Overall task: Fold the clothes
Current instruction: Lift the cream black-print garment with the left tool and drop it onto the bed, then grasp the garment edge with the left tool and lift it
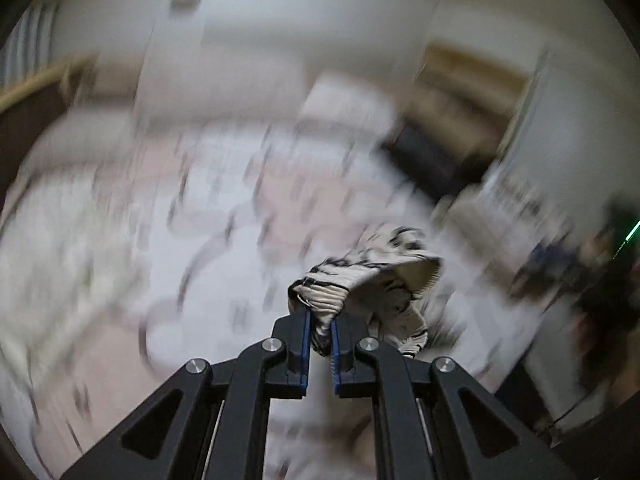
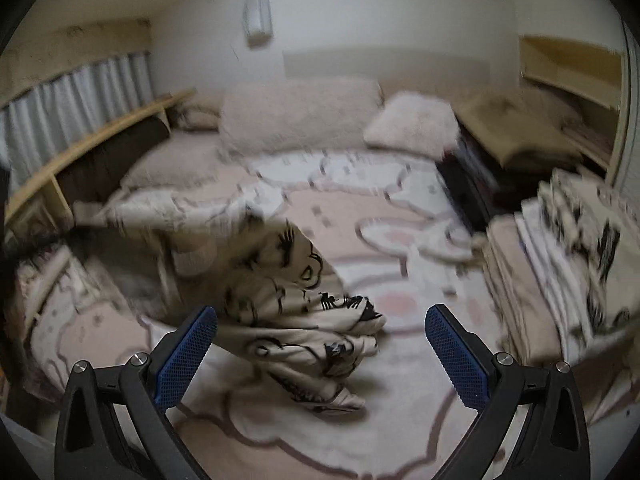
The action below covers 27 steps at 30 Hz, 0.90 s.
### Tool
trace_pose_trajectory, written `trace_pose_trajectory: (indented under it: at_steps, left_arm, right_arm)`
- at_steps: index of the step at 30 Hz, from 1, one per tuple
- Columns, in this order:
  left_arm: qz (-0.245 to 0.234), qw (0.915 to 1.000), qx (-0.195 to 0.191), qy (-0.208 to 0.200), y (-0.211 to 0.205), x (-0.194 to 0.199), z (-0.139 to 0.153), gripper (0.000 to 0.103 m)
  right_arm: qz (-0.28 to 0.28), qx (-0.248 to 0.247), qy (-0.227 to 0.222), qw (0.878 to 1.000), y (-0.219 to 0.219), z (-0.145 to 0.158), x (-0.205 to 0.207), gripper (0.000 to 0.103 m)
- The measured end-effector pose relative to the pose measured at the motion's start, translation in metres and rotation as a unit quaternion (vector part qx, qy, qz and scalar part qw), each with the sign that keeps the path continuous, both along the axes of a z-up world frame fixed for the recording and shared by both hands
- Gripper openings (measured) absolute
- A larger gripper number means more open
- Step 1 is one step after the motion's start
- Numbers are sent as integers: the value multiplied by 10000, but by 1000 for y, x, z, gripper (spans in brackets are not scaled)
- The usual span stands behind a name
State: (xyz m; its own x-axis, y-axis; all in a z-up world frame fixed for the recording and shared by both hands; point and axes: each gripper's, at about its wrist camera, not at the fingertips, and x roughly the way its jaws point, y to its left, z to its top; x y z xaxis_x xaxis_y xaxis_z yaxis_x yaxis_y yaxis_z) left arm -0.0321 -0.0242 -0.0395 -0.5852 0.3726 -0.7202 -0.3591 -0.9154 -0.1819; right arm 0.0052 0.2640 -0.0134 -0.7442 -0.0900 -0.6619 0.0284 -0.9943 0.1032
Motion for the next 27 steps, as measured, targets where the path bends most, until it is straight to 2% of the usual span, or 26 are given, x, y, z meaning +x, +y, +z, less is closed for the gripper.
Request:
trace_pose_trajectory:
  at_steps: [2, 5, 6, 8, 10, 14, 17, 20, 23, 27]
  left_arm:
    - [192, 9969, -573, -506, 4, 6, -56, 9]
    - [348, 9896, -1170, -768, -6, 22, -93, 11]
    - [325, 9885, -1313, -680, -6, 28, -91, 15]
    - [203, 9857, -1643, -326, -5, 39, -82, 46]
    - [-99, 9815, -1908, 133, 4, 45, -70, 52]
    - [-904, 9635, -2352, 908, 37, 46, -50, 52]
    - [-1492, 9476, -2598, 1105, 66, 36, -58, 52]
    - [-1952, 9370, -2657, 1155, 94, 27, -65, 50]
    - [-2123, 9311, -2723, 1175, 111, 21, -75, 49]
    - [-2153, 9277, -2831, 1130, 126, 11, -88, 49]
  right_arm:
    - [19, -35, -232, 9997, -1, -18, -1, 103]
    - [4, -186, -490, 9986, -1, -38, -4, 103]
    - [-24, -214, -536, 9983, -1, -42, -5, 103]
    - [-106, -214, -600, 9979, -1, -51, -9, 103]
    - [-187, -134, -635, 9977, -2, -59, -12, 103]
    - [-196, -27, -797, 9966, -6, -76, -15, 103]
    - [-182, 0, -949, 9953, -7, -87, -14, 103]
    - [-224, -40, -1037, 9943, -5, -93, -11, 103]
    - [-294, -125, -1106, 9933, -1, -97, -7, 103]
    - [-365, -292, -1165, 9921, 5, -103, -4, 103]
